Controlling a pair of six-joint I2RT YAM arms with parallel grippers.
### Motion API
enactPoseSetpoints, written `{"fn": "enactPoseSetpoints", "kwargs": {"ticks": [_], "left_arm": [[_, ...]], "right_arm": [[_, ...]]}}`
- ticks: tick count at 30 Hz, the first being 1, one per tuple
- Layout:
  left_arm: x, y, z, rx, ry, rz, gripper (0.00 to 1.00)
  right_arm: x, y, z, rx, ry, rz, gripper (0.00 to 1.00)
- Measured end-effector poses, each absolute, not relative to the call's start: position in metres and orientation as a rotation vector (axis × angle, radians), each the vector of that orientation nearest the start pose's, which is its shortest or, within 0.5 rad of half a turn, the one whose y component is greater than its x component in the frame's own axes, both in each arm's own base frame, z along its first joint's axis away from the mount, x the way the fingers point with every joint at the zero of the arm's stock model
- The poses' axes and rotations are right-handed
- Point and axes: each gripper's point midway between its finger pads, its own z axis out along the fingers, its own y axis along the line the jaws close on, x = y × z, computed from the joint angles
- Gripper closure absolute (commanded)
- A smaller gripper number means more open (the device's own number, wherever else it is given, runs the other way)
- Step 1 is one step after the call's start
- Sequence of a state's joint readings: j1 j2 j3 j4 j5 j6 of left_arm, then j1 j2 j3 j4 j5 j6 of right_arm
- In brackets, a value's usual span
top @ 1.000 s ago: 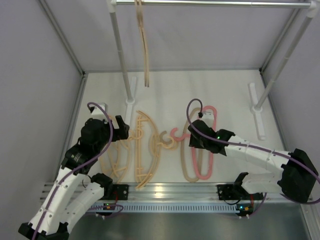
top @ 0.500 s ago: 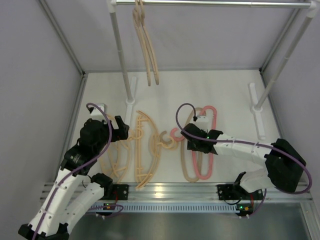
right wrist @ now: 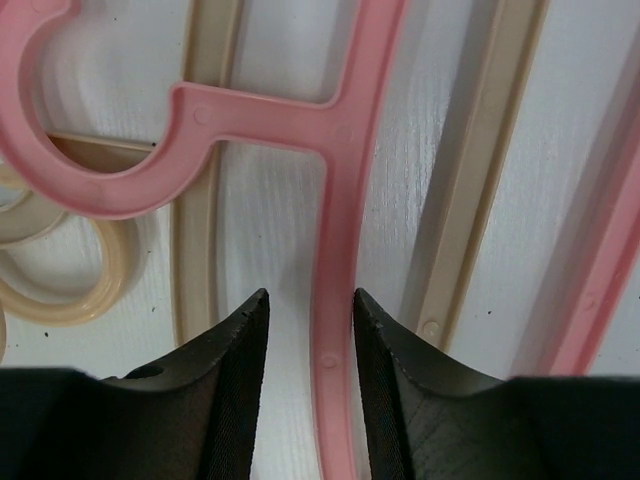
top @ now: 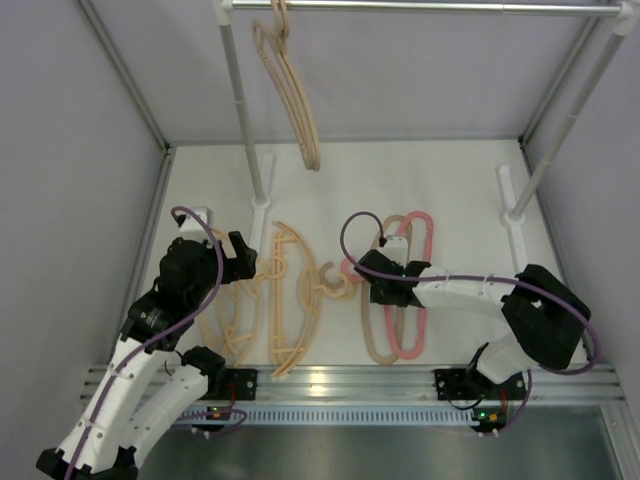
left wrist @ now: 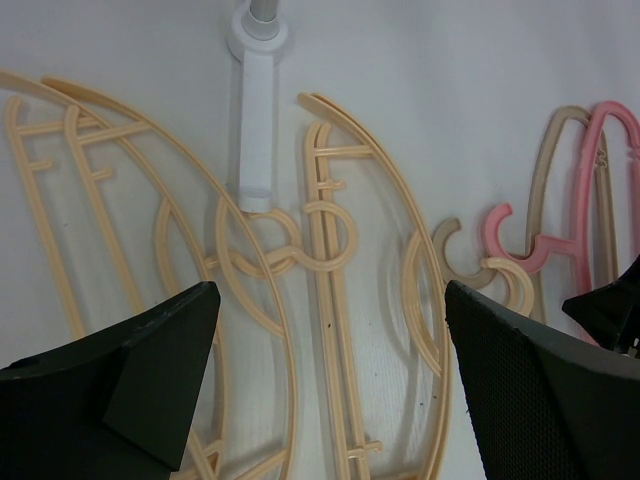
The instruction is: Organize the hangers
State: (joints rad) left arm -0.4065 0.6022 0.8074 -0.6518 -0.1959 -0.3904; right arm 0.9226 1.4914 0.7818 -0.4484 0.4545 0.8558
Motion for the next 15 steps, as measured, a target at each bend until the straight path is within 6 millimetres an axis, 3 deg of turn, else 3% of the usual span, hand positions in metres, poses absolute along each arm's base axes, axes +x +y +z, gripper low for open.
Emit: {"fn": "enactPoseSetpoints", "kwargs": {"ticks": [9, 13, 15], "left_arm": [[0.2263, -0.0767, 0.2294, -0.111, 2.018, -0.308, 0.02], [0.2263, -0.0767, 0.2294, -0.111, 2.018, -0.308, 0.02], [0.2263, -0.0766, 0.2294, -0.110, 2.018, -0.308, 0.02]], "right_arm": [[0.2159, 0.2063, 0.0176, 0.047, 2.533, 0.069, 0.75], [0.2149, 0.2049, 0.0180, 0.061, 2.525, 0.086, 0.94], [0.2122, 0.2038, 0.0190, 0.067, 2.527, 0.099, 0.98]]}}
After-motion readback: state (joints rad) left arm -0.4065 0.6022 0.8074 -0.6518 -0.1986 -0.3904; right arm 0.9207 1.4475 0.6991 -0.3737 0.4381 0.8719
